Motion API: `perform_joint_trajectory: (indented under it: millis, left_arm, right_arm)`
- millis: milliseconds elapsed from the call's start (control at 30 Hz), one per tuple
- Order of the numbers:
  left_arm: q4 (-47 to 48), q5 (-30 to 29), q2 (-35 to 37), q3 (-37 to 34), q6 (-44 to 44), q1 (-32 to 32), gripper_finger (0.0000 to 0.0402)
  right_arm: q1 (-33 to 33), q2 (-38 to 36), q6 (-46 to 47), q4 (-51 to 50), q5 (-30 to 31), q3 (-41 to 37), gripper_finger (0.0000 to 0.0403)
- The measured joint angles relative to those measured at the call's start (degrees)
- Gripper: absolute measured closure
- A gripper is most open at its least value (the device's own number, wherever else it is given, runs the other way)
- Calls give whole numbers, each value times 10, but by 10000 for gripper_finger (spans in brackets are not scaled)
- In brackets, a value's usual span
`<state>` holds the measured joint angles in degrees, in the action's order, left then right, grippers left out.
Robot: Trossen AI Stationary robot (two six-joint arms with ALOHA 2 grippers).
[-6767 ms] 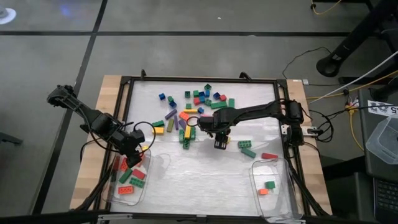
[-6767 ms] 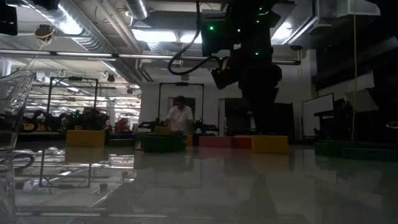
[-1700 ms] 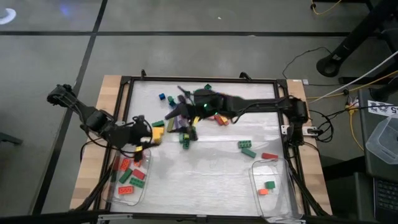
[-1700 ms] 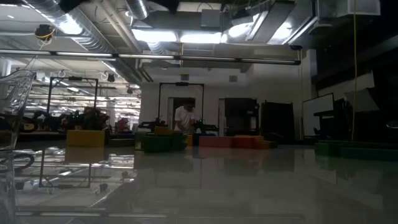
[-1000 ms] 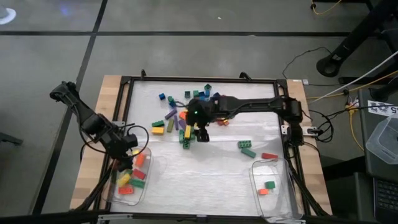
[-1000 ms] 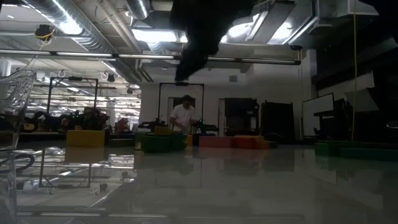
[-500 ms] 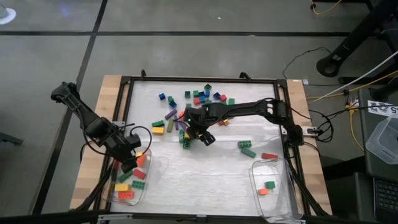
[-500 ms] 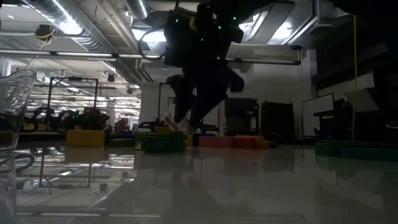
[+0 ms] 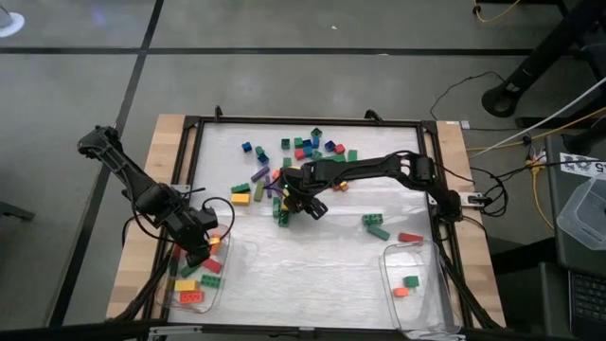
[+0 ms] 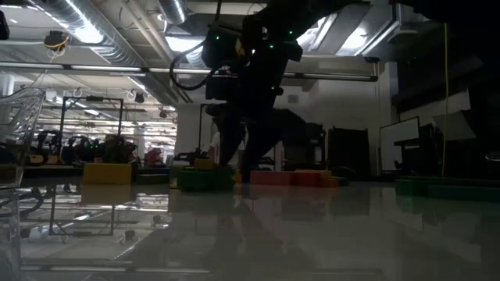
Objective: Sort blocks by size
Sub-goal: Put the large green game piece into the left transparent bin
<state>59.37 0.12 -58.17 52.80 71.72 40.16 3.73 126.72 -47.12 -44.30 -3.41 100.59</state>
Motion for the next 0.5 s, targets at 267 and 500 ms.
perform_joint_trajectory:
  millis: [267, 500]
  left_arm:
    - [0, -6, 0, 0, -16, 0, 211]
    - [0, -12, 0, 0, -14, 0, 211]
  right_arm:
    - [-7, -1, 42, -36, -7, 1, 155]
    - [-33, 0, 4, -33, 54, 0, 155]
